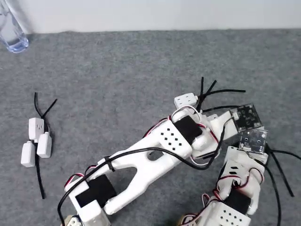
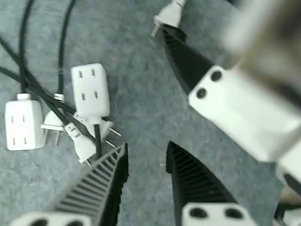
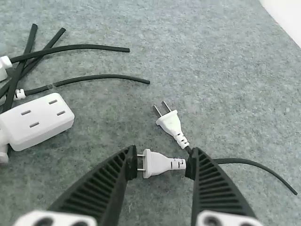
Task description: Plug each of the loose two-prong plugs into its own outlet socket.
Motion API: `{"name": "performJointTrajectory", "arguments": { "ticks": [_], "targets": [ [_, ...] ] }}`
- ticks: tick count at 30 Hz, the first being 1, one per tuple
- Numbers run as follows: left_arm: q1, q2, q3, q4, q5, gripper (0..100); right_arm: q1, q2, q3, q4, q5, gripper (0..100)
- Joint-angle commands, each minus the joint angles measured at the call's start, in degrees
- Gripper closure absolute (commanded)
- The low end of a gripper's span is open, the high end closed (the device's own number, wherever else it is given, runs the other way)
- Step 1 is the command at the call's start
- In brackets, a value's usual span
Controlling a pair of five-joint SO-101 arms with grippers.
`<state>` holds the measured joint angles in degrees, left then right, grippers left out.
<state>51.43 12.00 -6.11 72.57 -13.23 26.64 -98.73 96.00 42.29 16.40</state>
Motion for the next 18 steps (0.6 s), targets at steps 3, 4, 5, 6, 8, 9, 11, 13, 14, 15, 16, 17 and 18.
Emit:
{"name": "performJointTrajectory", "arguments": {
  "ticks": [3, 4, 5, 6, 8, 9, 11, 13, 14, 15, 16, 17, 18],
  "targets": [
    [-0.7, -0.1, -1.7, -2.3, -0.4, 87, -0.5, -0.2, 0.7, -1.5, -0.5, 82.7],
    [-0.9, 0.4, -1.1, -3.0, -2.4, 87, -0.5, -0.2, 0.7, -1.5, -0.4, 82.7],
    [-1.1, 1.0, -0.5, -4.0, -4.6, 87, -0.5, -0.2, 0.7, -1.5, -0.4, 82.7],
    [-1.5, 1.7, 0.0, -5.2, -6.4, 87, -0.5, -0.2, 0.7, -1.5, -0.4, 82.7],
    [-3.1, 3.7, 0.7, -8.5, -7.5, 87, -0.5, -0.2, 0.7, -1.5, -0.4, 82.7],
    [-4.0, 5.0, 0.8, -10.3, -7.4, 87, -0.5, -0.2, 0.7, -1.5, -0.4, 82.7],
    [-6.1, 7.9, 0.7, -13.0, -7.4, 87, -0.5, -0.2, 0.7, -1.5, -0.4, 82.7],
    [-7.7, 10.5, 0.7, -16.3, -7.4, 87, -0.6, -0.2, 0.7, -1.5, -0.4, 82.7],
    [-8.4, 11.7, 0.7, -18.1, -7.4, 87, -0.7, -0.2, 0.7, -1.5, -0.4, 82.7],
    [-8.7, 12.9, 0.7, -19.8, -7.4, 87, -1.4, -0.2, 0.7, -1.5, -0.3, 82.7],
    [-9.0, 13.9, 0.7, -21.5, -7.5, 87, -1.9, -0.2, 0.7, -1.3, -0.2, 82.7],
    [-9.1, 14.8, 0.7, -23.0, -7.7, 87, -2.2, -0.2, 0.7, -1.3, -0.2, 82.7],
    [-9.1, 15.6, 0.6, -24.5, -7.7, 87, -2.2, -0.2, 0.7, -1.2, -0.2, 82.7]
  ]
}}
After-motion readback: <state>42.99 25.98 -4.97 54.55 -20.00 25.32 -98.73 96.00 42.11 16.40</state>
